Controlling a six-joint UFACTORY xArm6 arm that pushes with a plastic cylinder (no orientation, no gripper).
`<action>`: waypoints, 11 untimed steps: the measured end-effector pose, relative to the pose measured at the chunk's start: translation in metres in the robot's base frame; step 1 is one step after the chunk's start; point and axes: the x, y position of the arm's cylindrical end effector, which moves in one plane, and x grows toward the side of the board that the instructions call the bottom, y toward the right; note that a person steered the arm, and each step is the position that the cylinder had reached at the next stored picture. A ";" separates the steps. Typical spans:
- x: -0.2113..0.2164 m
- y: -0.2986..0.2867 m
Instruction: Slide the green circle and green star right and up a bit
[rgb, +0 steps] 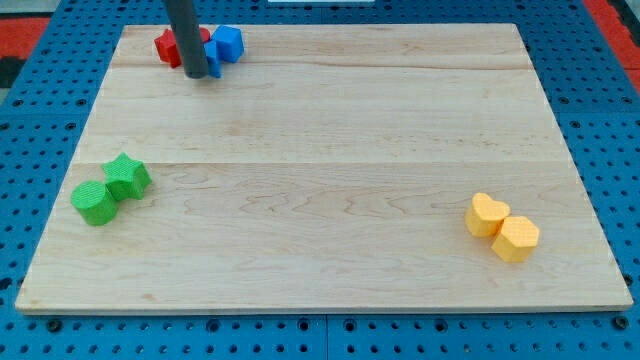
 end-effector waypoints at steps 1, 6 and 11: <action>-0.006 -0.011; 0.232 -0.124; 0.232 -0.076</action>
